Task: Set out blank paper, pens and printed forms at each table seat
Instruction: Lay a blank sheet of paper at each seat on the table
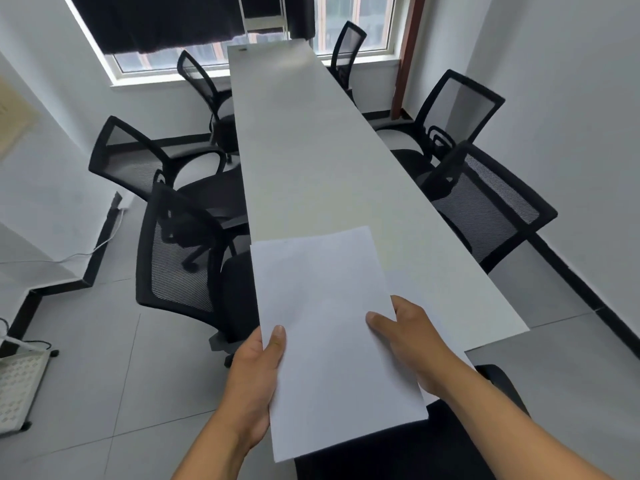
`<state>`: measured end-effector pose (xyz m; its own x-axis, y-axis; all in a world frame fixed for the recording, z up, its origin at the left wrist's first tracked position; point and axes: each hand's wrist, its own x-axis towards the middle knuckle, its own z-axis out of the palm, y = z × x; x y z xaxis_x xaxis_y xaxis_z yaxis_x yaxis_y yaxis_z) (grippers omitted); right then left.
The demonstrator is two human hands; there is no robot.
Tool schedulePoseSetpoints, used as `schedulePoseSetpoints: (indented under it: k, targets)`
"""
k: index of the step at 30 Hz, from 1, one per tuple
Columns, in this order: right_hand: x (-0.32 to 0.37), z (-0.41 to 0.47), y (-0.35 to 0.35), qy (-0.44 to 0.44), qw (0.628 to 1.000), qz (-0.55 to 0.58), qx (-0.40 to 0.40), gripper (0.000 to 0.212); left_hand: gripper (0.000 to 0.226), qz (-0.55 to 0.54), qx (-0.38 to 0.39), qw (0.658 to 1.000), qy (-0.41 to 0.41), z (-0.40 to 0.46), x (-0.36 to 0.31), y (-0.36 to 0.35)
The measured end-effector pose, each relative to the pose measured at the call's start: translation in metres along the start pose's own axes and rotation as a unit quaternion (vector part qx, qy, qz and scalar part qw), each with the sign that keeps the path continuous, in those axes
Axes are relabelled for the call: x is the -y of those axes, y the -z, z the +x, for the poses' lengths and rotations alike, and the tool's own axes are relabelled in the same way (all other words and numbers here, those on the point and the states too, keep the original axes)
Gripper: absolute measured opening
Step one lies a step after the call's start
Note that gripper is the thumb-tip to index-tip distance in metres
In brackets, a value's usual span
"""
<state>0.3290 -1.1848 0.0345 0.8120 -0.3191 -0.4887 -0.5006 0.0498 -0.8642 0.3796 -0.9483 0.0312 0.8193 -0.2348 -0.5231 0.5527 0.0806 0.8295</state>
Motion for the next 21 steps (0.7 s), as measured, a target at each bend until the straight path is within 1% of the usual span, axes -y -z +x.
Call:
schedulePoseSetpoints:
  k: [6, 11, 17, 21]
  targets:
    - [0.028, -0.024, -0.004, 0.039, 0.999, 0.008, -0.035, 0.015, 0.027, 0.044, 0.03, 0.998, -0.033, -0.008, -0.034, 0.0]
    - [0.066, -0.058, -0.009, 0.08, 0.994, 0.027, -0.066, 0.013, 0.026, 0.075, 0.054, 0.992, -0.091, -0.032, -0.075, -0.003]
    - [0.106, -0.104, -0.008, 0.133, 0.988, 0.029, -0.076, 0.012, 0.022, 0.094, 0.048, 0.986, -0.129, -0.077, -0.112, -0.011]
    - [0.128, -0.134, -0.003, 0.172, 0.983, 0.038, -0.058, 0.012, 0.02, 0.096, 0.019, 0.983, -0.157, -0.114, -0.133, -0.013]
